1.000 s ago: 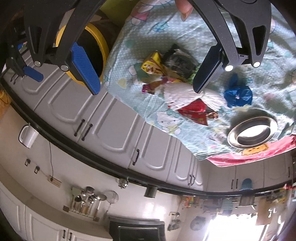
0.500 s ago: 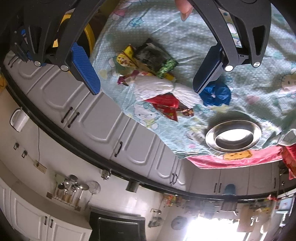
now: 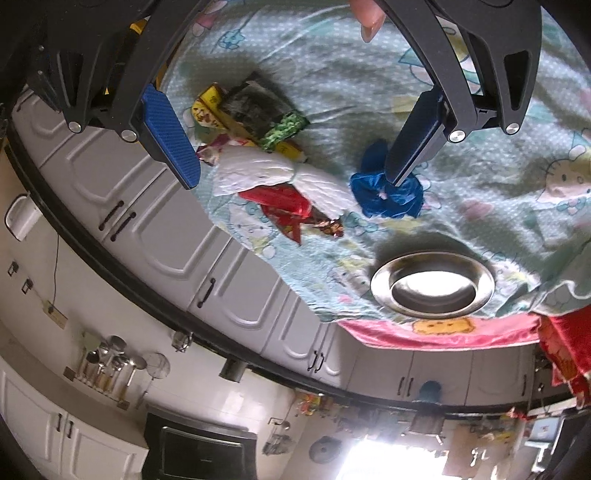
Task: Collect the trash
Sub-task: 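Move the left gripper to the white plastic strip bundle while the right approaches the yellow box, then close the left gripper on the white strip bundle while the right grasps the yellow box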
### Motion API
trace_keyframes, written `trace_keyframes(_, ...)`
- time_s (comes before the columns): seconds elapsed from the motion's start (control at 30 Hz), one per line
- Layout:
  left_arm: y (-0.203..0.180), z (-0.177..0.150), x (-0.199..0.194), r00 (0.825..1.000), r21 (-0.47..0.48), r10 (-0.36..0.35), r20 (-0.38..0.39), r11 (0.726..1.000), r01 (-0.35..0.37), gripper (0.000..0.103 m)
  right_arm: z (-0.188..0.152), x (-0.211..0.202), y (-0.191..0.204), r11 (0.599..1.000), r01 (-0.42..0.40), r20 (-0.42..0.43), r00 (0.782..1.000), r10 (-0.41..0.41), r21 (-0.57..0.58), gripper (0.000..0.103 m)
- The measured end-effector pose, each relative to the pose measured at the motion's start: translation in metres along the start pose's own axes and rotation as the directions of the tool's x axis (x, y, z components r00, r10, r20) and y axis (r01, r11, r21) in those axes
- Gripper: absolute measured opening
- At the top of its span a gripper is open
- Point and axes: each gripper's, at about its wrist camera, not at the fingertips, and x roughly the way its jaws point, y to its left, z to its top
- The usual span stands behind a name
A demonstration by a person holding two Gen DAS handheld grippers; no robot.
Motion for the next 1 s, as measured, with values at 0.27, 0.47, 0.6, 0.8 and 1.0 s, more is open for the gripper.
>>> trace_keyframes(0.27,0.011,-0.004,0.013,0.999,-0.036,-0.017,-0.047,0.999,0.015,0.092,0.003,0.036,0.0,1.0,-0.031,-0.058,0.998,0.03,-0.007,0.093)
trace_keyframes(0.47,0.017,-0.008,0.028,0.994,-0.079,-0.052,-0.095,0.996,0.045,0.091,0.005,0.062,-0.001,0.999,-0.046,-0.091,0.995,0.044,-0.02,0.093)
trace_keyframes(0.6,0.02,-0.009,0.041,0.988,-0.111,-0.081,-0.128,0.992,0.067,0.087,0.007,0.077,-0.001,0.998,-0.064,-0.11,0.992,0.06,-0.026,0.087)
trace_keyframes(0.8,0.029,-0.008,0.061,0.972,-0.22,-0.158,-0.175,0.968,0.117,0.081,0.013,0.1,-0.004,0.996,-0.091,-0.145,0.985,0.089,-0.009,0.085)
trace_keyframes(1.0,0.033,-0.005,0.079,0.961,-0.29,-0.199,-0.193,0.947,0.137,0.076,0.011,0.116,-0.009,0.991,-0.13,-0.187,0.974,0.131,0.018,0.076)
